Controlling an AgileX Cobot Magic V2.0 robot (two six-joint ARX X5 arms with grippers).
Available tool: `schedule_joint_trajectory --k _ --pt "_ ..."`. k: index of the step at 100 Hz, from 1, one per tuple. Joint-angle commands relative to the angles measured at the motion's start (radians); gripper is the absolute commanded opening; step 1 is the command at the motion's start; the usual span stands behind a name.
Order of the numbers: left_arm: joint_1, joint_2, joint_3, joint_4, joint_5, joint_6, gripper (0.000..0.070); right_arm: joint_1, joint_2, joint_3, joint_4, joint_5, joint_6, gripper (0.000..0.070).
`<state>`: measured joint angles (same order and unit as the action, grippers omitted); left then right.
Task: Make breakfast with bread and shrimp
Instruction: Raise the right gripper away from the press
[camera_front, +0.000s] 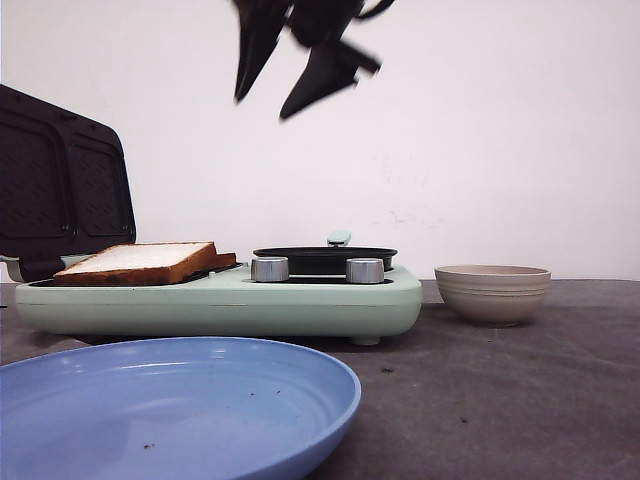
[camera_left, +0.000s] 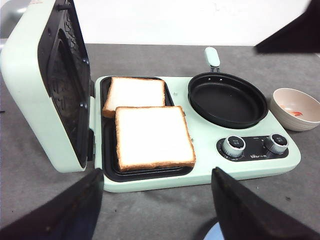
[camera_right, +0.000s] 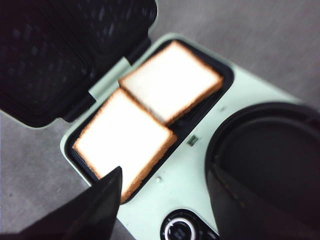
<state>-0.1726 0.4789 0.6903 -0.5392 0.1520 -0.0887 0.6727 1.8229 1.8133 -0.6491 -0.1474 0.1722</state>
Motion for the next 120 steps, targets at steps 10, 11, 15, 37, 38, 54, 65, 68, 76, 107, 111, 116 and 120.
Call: schedule_joint_trajectory --k 10,11,15,37,38,54,65,68,76,107,111,116,120 --pt "0.0 0.003 0.006 0.008 -0.01 0.018 0.035 0.004 -0.065 0.028 -0.023 0.082 -0.068 0.0335" --pt "0.0 0.003 0.006 0.008 -0.013 0.017 0.035 0.004 -0.07 0.028 -0.023 0.086 -0.072 0.0335" --pt "0.0 0.003 0.006 0.008 -0.019 0.018 0.035 0.002 -0.09 0.027 -0.027 0.102 -0.085 0.0335" --pt "0.0 0.003 0.006 0.008 -0.03 0.021 0.035 -0.019 -0.192 -0.006 -0.063 0.123 -0.15 0.0335" --pt "0.0 0.003 0.006 0.008 -0.03 0.021 0.035 -0.021 -0.197 -0.011 -0.063 0.122 -0.155 0.0335" --pt "0.0 0.003 0.006 0.008 -0.03 0.021 0.035 -0.045 -0.296 -0.13 -0.05 0.119 -0.186 0.0335" --pt "0.0 0.003 0.006 0.009 -0.033 0.021 0.035 -0.056 -0.391 -0.27 -0.005 0.117 -0.2 0.0334" --pt "0.0 0.003 0.006 0.009 -0.033 0.021 0.035 -0.058 -0.42 -0.316 0.017 0.117 -0.203 0.0334" --pt "0.0 0.003 0.006 0.01 -0.033 0.021 0.035 -0.063 -0.511 -0.452 0.086 0.118 -0.203 0.0334" --pt "0.0 0.003 0.006 0.011 -0.045 0.021 0.035 -0.063 -0.892 -0.967 0.398 0.146 -0.123 0.0334" --pt "0.0 0.003 0.006 0.011 -0.045 0.021 0.035 -0.063 -0.932 -1.018 0.418 0.158 -0.107 0.0334" --pt "0.0 0.003 0.006 0.011 -0.048 0.021 0.035 -0.063 -0.978 -1.076 0.435 0.174 -0.094 0.0334" --pt "0.0 0.003 0.006 0.011 -0.048 0.021 0.035 -0.063 -1.01 -1.119 0.444 0.185 -0.083 0.0334"
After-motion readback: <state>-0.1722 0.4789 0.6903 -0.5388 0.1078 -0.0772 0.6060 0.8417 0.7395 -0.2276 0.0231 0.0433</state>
